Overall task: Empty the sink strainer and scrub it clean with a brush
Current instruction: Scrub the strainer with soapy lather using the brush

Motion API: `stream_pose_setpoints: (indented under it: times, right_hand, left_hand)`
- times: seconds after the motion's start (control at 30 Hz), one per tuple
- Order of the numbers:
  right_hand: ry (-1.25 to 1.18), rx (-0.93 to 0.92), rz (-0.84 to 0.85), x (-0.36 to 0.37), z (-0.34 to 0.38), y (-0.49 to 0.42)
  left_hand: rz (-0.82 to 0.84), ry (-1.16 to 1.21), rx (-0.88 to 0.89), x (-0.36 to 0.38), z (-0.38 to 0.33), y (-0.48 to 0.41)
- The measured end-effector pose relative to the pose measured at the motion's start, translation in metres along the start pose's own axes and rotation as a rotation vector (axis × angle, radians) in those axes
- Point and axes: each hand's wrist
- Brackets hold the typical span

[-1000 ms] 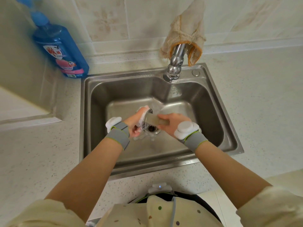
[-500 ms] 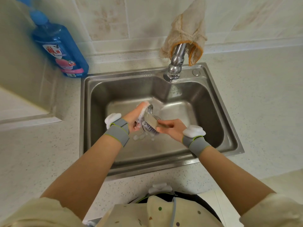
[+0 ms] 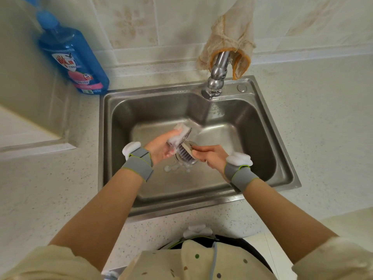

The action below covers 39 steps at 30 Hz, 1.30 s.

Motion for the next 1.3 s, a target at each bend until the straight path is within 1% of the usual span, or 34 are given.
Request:
stream_pose_setpoints:
  times: [0.07,0.13,0.17,0.2,0.27,0.3,0.33,0.37,0.43,0.47,0.5,0.53,0.6,0.63,0.67,0.7,0.73,0.8,0.83,0.87,0.9,0.97,1.03,1.1,1.2,1.3]
  right_hand:
    - [-0.055,0.046,0.065,0.003,0.003,0.004]
    - [-0.028,0.024,0.088,0.008,0.005,0.009]
    - [0.065,0.000,0.069,0.009,0.005,0.010]
    - [0.241,-0.038,0.028,0.009,0.005,0.012]
    - [0.699,-0.104,-0.090,0.003,0.004,0.012]
    - [0.862,-0.135,-0.164,-0.002,0.007,0.014]
    - [0.965,-0.168,-0.221,-0.004,0.009,0.015]
    - [1.016,-0.199,-0.256,-0.006,0.011,0.017]
    - [1.060,-0.213,-0.258,-0.001,0.010,0.019]
    - [1.022,-0.190,-0.227,0.001,0.008,0.020]
    - [0.928,-0.145,-0.174,0.003,0.007,0.020]
    - [0.760,-0.090,-0.114,0.006,0.006,0.019]
    - [0.351,-0.004,-0.002,0.011,0.002,0.015]
    - [0.214,0.010,0.021,0.011,0.002,0.013]
    - [0.162,0.009,0.030,0.010,0.001,0.012]
    - [0.177,0.003,0.023,0.007,0.001,0.011]
    - [0.257,-0.011,-0.001,0.002,0.002,0.010]
    - [0.524,-0.046,-0.095,-0.007,0.004,0.011]
    - [0.613,-0.054,-0.135,-0.010,0.006,0.013]
    - [0.651,-0.062,-0.169,-0.011,0.007,0.015]
    - [0.642,-0.067,-0.195,-0.012,0.007,0.017]
    - [0.515,-0.058,-0.229,-0.008,0.006,0.018]
    - [0.354,-0.047,-0.221,0.000,0.008,0.016]
    - [0.265,-0.039,-0.204,0.006,0.012,0.012]
    - [0.283,-0.011,-0.175,0.002,0.018,0.011]
    - [0.301,-0.010,-0.185,-0.001,0.020,0.013]
  left_hand:
    - [-0.006,-0.114,-0.014,-0.006,0.001,0.002]
    - [-0.056,-0.177,-0.059,-0.010,0.002,0.004]
    - [-0.083,-0.182,-0.087,-0.011,0.003,0.004]
    - [-0.102,-0.176,-0.115,-0.012,0.005,0.004]
    - [-0.124,-0.150,-0.167,-0.011,0.009,0.004]
    - [-0.135,-0.120,-0.187,-0.009,0.009,0.005]
    - [-0.143,-0.077,-0.199,-0.007,0.010,0.005]
    - [-0.147,-0.030,-0.207,-0.005,0.009,0.004]
    - [-0.173,0.036,-0.216,0.001,0.006,0.001]
    - [-0.191,0.054,-0.217,0.004,0.005,0.000]
    - [-0.210,0.070,-0.223,0.006,0.005,-0.001]
    - [-0.231,0.086,-0.229,0.007,0.004,-0.002]
    - [-0.256,0.131,-0.265,0.007,0.002,0.000]
    - [-0.245,0.149,-0.286,0.008,-0.001,0.002]
    - [-0.225,0.156,-0.303,0.008,-0.004,0.004]
    - [-0.206,0.162,-0.315,0.008,-0.005,0.006]
    - [-0.186,0.173,-0.322,0.008,-0.006,0.007]
    - [-0.169,0.224,-0.331,0.008,-0.002,0.008]
    - [-0.172,0.259,-0.334,0.008,0.002,0.008]
    - [-0.178,0.296,-0.332,0.008,0.005,0.007]
    - [-0.187,0.333,-0.327,0.008,0.007,0.007]
    - [-0.196,0.391,-0.311,0.009,0.009,0.007]
    - [-0.191,0.386,-0.293,0.011,0.011,0.005]
    - [-0.173,0.372,-0.296,0.017,0.012,0.004]
    - [-0.120,0.390,-0.288,0.020,0.007,0.004]
    - [-0.127,0.363,-0.295,0.019,0.006,0.002]
Point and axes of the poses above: each hand's wrist, its own y-axis away from the middle knuckle, its own x-axis out of the palm, z = x × y, and after that the axes turned 10 degrees about y, right-handed
